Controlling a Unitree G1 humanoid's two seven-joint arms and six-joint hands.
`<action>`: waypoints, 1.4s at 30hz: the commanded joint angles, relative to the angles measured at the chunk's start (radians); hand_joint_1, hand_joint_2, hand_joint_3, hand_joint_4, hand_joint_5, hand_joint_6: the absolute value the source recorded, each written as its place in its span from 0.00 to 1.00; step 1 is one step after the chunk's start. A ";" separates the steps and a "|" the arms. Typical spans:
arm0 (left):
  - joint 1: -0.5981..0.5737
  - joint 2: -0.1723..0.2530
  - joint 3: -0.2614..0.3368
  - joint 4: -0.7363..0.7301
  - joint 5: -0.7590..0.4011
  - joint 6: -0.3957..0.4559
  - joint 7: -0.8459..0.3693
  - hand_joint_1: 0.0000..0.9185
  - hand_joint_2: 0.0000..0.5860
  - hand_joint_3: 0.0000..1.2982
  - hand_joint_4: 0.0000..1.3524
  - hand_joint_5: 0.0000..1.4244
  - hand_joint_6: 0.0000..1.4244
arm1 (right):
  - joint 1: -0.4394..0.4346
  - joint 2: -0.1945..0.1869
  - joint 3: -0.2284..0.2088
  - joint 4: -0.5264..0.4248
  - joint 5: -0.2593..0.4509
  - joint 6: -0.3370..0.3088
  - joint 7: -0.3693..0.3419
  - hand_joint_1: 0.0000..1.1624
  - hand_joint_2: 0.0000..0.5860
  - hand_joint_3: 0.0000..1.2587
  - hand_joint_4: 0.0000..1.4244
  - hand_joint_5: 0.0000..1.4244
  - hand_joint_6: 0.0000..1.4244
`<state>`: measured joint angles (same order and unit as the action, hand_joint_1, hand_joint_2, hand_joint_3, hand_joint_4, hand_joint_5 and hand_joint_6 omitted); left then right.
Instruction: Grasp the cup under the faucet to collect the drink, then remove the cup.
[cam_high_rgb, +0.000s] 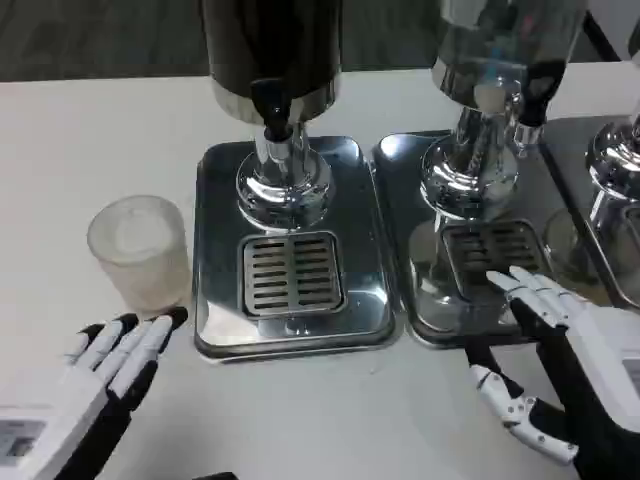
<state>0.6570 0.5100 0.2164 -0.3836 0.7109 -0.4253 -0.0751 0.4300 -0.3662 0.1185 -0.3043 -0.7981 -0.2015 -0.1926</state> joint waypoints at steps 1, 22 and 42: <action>0.000 0.004 0.000 -0.009 -0.005 0.014 -0.006 0.00 0.06 0.00 0.00 0.00 0.00 | -0.006 0.000 -0.009 0.009 0.010 -0.005 -0.011 0.21 0.73 0.17 0.10 0.10 0.13; 0.000 0.010 0.006 0.025 -0.033 0.001 0.011 0.00 0.05 0.00 0.00 0.00 0.00 | -0.033 0.011 0.006 0.017 0.018 0.009 0.004 0.21 0.74 0.17 0.11 0.11 0.14; -0.127 0.011 0.066 0.211 -0.187 -0.127 0.134 0.00 0.02 0.00 0.00 0.00 0.00 | -0.030 0.042 0.024 0.009 0.007 0.035 -0.002 0.22 0.74 0.18 0.14 0.14 0.17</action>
<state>0.5565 0.5272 0.2678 -0.2002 0.5475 -0.5386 0.0295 0.3995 -0.3220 0.1442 -0.2897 -0.7957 -0.1642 -0.1910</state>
